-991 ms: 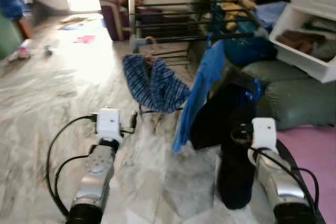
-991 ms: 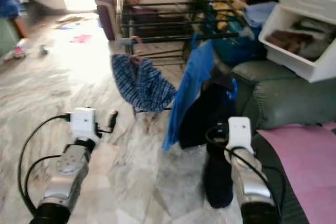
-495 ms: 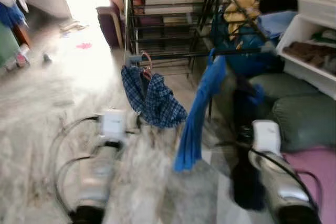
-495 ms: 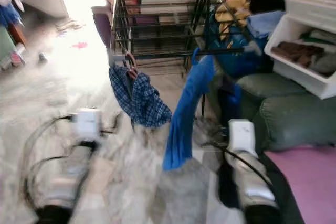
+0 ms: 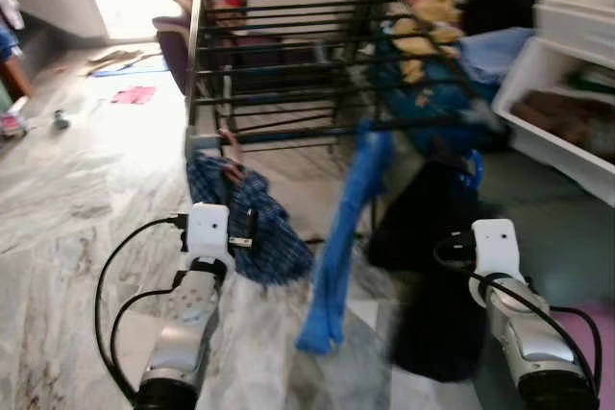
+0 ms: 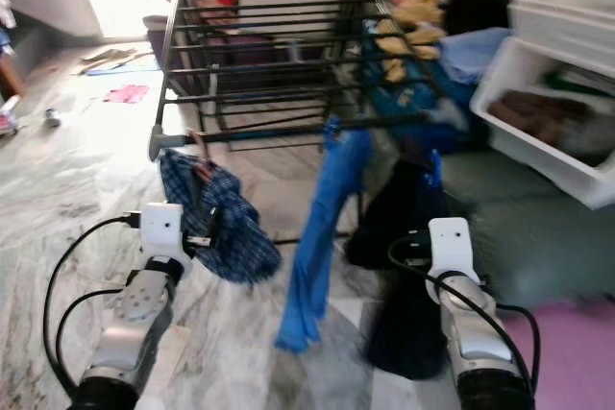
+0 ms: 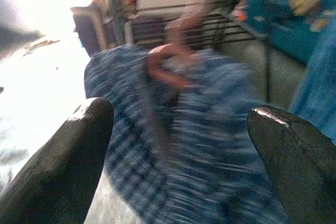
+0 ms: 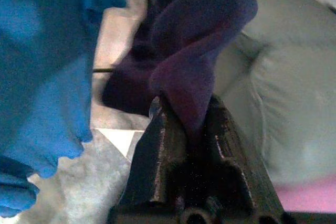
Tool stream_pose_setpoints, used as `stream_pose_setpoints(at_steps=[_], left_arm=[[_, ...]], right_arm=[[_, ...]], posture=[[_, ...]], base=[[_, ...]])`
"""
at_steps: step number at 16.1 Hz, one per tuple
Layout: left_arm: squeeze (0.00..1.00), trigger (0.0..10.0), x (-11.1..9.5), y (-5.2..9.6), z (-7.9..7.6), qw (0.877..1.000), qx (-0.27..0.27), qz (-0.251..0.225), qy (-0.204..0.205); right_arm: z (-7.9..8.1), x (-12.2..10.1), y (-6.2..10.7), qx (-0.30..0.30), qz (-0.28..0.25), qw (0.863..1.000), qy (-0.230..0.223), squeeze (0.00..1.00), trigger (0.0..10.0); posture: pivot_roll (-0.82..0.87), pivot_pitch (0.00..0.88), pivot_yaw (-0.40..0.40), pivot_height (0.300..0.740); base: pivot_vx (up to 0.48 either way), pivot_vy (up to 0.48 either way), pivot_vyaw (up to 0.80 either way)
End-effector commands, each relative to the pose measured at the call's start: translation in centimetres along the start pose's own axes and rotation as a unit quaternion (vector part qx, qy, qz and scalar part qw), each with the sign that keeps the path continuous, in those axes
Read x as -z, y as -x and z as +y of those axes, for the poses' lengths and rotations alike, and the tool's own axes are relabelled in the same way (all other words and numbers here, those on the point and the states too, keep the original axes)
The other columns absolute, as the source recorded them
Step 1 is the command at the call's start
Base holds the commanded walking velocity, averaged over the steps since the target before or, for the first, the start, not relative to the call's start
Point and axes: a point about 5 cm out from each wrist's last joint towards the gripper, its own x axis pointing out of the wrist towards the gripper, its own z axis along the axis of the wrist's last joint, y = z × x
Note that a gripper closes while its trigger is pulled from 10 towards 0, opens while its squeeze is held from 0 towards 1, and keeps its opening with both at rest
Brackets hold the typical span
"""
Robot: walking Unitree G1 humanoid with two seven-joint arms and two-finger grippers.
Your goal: Hang hanger
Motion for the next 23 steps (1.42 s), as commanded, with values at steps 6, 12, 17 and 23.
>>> stream_pose_setpoints(at_steps=[6,12,17,23], left_arm=[[0.00,10.0,-0.3,0.1,0.3,1.000,-0.007,-0.001,0.001],[0.00,10.0,-0.5,0.2,0.4,1.000,-0.010,-0.002,0.002],[0.00,10.0,-0.6,0.5,1.2,1.000,-0.020,-0.001,-0.003],[0.00,10.0,-1.1,0.8,1.5,1.000,-0.011,-0.008,-0.004]], right_arm=[[-0.5,-2.6,-0.5,0.002,-0.050,0.999,-0.008,0.00,10.0],[-0.3,-7.0,-1.9,0.003,-0.112,0.993,0.028,0.00,10.0],[0.0,-9.1,-3.6,-0.004,-0.082,0.996,-0.036,0.00,10.0],[2.6,-9.6,-4.6,-0.074,-0.033,0.992,-0.098,0.00,10.0]], posture=[[-0.02,0.046,0.001,0.740],[0.01,0.056,0.002,0.740],[0.04,0.069,-0.002,0.740],[0.07,0.078,0.007,0.740]], base=[[0.054,0.000,0.00],[0.000,0.000,0.00],[0.000,0.000,0.00],[0.000,0.000,0.00]])
